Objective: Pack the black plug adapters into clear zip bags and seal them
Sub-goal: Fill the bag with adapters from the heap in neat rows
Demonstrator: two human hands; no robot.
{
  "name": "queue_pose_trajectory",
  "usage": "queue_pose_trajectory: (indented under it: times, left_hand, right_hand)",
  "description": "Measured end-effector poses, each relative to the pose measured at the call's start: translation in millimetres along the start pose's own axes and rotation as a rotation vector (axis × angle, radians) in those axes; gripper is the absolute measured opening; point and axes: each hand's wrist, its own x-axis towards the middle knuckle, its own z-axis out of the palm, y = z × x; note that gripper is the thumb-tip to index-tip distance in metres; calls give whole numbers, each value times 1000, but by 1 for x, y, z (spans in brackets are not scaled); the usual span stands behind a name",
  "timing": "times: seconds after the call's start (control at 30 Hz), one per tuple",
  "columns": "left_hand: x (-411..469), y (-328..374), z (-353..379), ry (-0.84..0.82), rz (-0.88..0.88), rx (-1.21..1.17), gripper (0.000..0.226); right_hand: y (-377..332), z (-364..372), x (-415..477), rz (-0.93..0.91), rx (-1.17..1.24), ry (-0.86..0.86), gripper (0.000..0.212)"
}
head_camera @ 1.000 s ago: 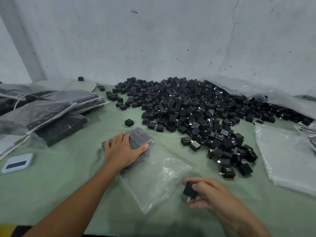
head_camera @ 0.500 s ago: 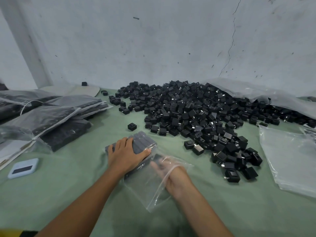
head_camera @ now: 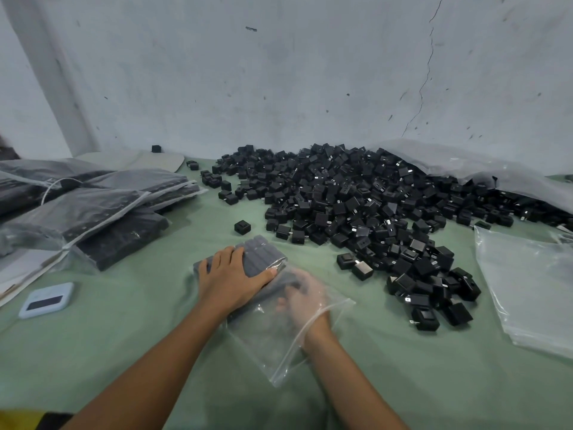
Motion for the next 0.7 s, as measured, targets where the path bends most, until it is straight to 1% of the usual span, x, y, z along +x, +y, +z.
queue_pose_trajectory:
  times: [0.07, 0.13, 0.17, 0.2, 0.3, 0.4, 0.47, 0.53, 0.7]
  left_hand:
    - [-1, 0, 0, 1, -2, 4, 119]
    - [-1, 0, -1, -2, -2, 4, 119]
    - [-1, 1, -1, -4, -2, 2, 119]
    - [-1, 1, -2, -6, -1, 1, 119]
    - [-2, 2, -2, -1, 4, 6, 120]
    - [-2, 1, -3, -8, 4, 4, 121]
    - [-3, 1, -3, -12, 7, 4, 122]
    - [-2, 1, -3, -14, 12, 12, 121]
    - [-1, -4, -3, -41, 48, 32, 114]
  right_hand:
    - [1, 3, 0, -29, -58, 8, 32]
    - [0, 6, 1, -11, -10, 78, 29]
    - [0, 6, 2, 5, 36, 81, 27]
    - [0, 7, 3, -6, 25, 77, 26]
    - [-4, 5, 3, -46, -213, 8, 33]
    - [-11, 4, 5, -63, -366, -59, 42]
    - [-14, 2, 8, -94, -480, -104, 43]
    - [-16, 0, 10, -115, -545, -139, 45]
    - [-13, -2, 0, -118, -481, -161, 51]
